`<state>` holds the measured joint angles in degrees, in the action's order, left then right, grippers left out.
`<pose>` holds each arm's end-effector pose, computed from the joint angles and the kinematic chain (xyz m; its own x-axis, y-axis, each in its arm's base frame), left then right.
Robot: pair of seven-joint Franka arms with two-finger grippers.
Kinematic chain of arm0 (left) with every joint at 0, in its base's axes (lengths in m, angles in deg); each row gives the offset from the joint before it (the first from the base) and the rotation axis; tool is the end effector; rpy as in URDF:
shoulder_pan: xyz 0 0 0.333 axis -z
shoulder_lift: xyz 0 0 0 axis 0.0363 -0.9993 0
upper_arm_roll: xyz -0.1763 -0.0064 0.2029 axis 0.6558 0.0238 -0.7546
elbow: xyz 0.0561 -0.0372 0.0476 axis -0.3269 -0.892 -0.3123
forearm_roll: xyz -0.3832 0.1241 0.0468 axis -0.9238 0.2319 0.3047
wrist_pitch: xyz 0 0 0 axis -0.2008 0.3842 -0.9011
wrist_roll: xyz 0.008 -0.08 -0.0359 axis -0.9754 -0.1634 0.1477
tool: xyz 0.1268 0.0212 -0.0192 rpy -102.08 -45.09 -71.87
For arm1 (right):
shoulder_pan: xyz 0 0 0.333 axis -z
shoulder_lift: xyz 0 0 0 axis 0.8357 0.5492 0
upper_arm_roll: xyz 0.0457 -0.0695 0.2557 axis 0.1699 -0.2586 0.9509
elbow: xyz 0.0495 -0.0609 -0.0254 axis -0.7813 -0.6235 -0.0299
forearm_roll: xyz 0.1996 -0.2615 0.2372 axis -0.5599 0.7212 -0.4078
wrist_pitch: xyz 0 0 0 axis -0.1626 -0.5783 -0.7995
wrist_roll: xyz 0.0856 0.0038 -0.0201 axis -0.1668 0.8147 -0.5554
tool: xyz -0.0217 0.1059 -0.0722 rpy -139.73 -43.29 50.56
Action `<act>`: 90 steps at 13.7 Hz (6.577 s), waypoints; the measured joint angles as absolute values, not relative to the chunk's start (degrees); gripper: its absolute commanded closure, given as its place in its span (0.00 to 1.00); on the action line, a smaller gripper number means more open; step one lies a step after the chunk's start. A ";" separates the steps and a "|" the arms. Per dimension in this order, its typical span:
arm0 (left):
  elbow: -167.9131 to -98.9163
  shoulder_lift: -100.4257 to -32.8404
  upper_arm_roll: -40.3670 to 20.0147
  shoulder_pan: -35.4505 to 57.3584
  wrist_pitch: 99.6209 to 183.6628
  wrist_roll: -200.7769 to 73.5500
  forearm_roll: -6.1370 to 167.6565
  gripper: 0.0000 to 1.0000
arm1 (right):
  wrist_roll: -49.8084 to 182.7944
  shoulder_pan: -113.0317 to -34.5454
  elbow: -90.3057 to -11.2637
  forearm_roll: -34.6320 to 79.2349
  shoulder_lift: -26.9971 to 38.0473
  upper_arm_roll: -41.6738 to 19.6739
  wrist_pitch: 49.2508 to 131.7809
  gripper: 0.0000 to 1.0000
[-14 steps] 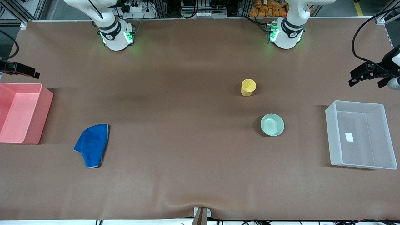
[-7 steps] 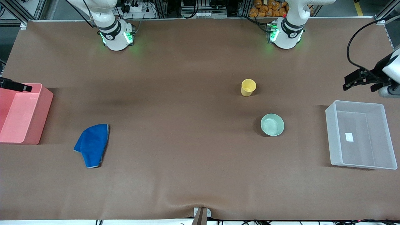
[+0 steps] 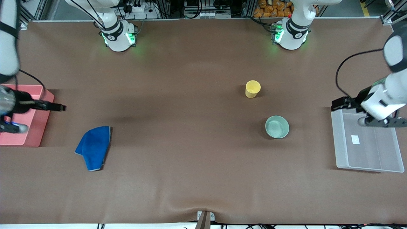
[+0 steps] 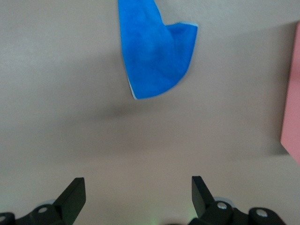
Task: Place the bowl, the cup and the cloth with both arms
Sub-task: 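Reach the right gripper to the blue cloth while the left gripper reaches the bowl, then lift the cloth with the right gripper while the left gripper lifts the bowl, then lower the cloth into the pink bin while the left gripper drops the bowl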
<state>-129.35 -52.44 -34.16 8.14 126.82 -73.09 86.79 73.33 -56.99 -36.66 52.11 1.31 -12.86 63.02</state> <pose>0.6147 -0.0117 0.4074 0.9955 -0.0476 -0.0814 -0.0450 -0.9984 0.0339 0.6188 -0.0523 0.3961 0.9493 -0.1485 -0.2770 -0.1740 -0.9823 -0.0699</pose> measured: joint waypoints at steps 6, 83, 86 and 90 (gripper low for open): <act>-135.73 -56.88 -33.82 9.33 138.27 -69.34 84.26 0.00 | 73.14 -56.95 -36.77 52.20 12.04 -13.26 76.38 0.00; -131.32 -76.25 -34.15 -18.05 149.57 -93.33 85.98 0.00 | 25.81 -23.64 -41.13 66.20 18.75 -17.26 98.78 1.00; -130.02 -76.08 -34.14 -17.80 149.72 -93.55 85.98 0.00 | 25.81 -23.19 -41.16 66.08 20.07 -17.24 100.25 1.00; -128.35 -72.24 -34.10 -16.79 149.55 -93.61 86.78 0.00 | 25.81 -23.13 -41.17 66.02 23.22 -16.68 103.15 1.00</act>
<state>-128.35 -72.24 -34.10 -16.79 149.55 -93.61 86.78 25.81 -23.13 -41.17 66.02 23.22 -16.68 103.15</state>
